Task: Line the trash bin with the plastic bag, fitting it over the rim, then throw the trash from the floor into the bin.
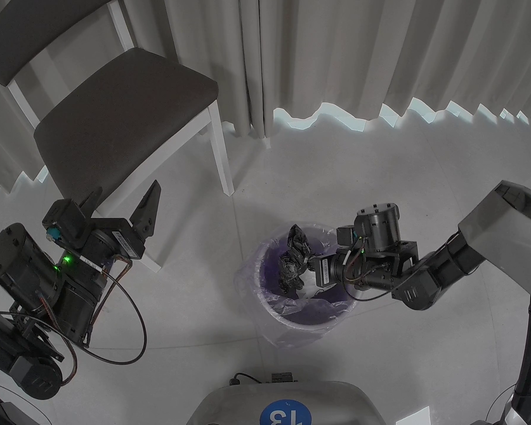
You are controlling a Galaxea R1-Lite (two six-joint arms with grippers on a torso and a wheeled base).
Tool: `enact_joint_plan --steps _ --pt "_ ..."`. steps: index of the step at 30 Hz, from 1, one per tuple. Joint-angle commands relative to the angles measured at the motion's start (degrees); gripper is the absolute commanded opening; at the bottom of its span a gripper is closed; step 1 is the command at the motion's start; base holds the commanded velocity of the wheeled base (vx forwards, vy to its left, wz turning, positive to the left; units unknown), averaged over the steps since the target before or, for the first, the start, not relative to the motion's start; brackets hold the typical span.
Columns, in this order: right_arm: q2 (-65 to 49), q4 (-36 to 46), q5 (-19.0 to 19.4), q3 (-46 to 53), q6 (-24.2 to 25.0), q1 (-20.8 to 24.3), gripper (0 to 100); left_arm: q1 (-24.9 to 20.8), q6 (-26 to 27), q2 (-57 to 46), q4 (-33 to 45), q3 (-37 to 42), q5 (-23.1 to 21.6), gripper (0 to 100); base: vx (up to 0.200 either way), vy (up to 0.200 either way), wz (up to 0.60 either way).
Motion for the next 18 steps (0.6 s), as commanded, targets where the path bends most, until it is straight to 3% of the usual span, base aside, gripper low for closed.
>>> enact_joint_plan --steps 1,9,18 --pt "-1.1 8.2 -2.3 -9.2 -4.0 1.1 0 -0.6 0.2 1.0 -0.8 1.4 -0.8 100 0.0 0.0 0.0" --pt "0.2 16.5 -4.5 -14.2 -6.2 1.5 0 -0.2 0.1 3.1 -0.8 1.4 -0.9 100 0.0 0.0 0.0" --pt "-0.1 17.9 -4.6 -12.2 -6.9 1.4 0 -0.2 0.0 3.0 -0.8 1.5 -0.9 100 0.0 0.0 0.0"
